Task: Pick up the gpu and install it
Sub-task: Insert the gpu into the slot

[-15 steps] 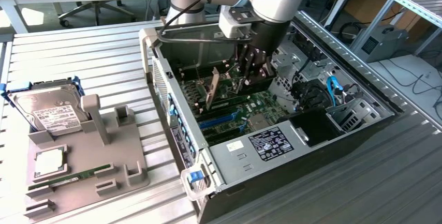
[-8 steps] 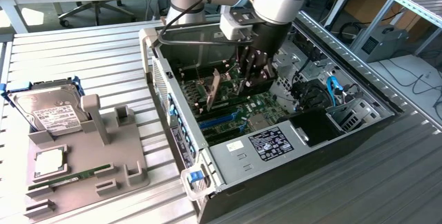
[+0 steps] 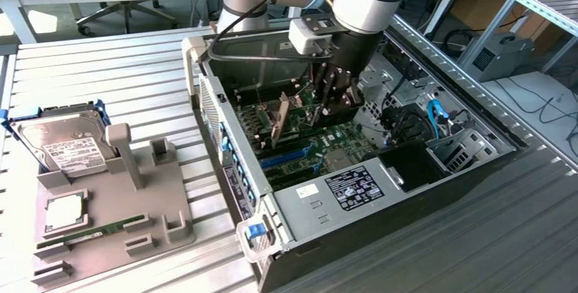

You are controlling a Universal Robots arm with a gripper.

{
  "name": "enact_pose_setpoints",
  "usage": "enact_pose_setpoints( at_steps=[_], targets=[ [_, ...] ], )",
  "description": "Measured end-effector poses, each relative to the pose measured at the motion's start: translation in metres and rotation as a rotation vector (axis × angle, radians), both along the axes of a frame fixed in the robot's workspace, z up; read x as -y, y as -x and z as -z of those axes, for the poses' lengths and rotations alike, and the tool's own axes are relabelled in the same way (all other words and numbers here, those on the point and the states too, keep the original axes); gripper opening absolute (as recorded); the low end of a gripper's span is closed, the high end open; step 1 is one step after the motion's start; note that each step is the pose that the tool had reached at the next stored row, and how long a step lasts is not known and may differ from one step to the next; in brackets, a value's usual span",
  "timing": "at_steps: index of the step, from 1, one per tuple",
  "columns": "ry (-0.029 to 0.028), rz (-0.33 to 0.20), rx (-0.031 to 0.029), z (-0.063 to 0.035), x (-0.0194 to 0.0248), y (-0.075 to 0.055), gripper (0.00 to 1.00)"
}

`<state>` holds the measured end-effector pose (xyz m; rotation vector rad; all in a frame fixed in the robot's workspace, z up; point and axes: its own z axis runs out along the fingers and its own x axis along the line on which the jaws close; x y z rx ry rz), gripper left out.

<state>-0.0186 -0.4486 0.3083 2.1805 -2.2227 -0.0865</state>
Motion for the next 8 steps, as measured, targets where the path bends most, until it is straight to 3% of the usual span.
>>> enact_pose_setpoints(
  at_steps=[8],
  targets=[
    [0.0000, 0.000, 0.0000, 0.0001, 0.0044, 0.0002, 0.27]
  ],
)
